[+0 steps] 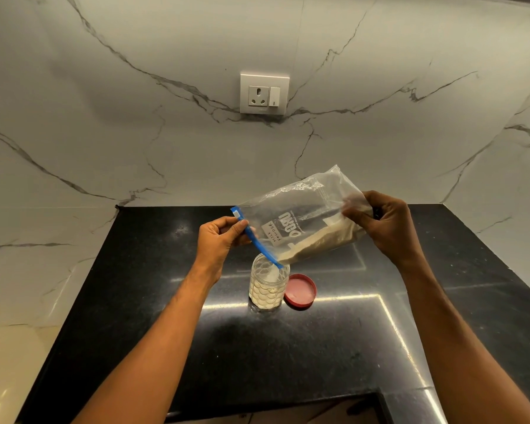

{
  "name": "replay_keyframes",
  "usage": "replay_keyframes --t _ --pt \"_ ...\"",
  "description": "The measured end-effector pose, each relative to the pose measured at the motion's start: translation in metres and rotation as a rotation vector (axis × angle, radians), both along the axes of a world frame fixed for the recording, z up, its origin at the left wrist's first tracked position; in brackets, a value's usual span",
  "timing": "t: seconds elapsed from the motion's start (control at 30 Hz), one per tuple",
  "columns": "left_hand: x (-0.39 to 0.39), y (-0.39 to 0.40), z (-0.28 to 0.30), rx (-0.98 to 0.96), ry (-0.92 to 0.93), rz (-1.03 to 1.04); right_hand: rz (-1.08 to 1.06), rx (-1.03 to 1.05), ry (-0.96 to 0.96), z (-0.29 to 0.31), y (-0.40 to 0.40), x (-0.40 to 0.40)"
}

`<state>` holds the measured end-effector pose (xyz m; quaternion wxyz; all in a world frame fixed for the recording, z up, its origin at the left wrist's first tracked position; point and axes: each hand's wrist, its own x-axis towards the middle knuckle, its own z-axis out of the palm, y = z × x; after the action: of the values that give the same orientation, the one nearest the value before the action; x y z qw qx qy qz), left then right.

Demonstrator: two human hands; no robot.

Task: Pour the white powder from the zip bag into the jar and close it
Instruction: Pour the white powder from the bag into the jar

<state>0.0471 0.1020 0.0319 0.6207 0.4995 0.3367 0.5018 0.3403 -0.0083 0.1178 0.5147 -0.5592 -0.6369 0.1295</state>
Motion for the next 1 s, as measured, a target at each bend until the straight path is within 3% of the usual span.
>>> replay_keyframes --t 1.0 --pt "-0.002 -0.0018 0.0012 -0.013 0.013 0.037 0.0 0.006 0.025 0.0093 0.0027 -0.0081"
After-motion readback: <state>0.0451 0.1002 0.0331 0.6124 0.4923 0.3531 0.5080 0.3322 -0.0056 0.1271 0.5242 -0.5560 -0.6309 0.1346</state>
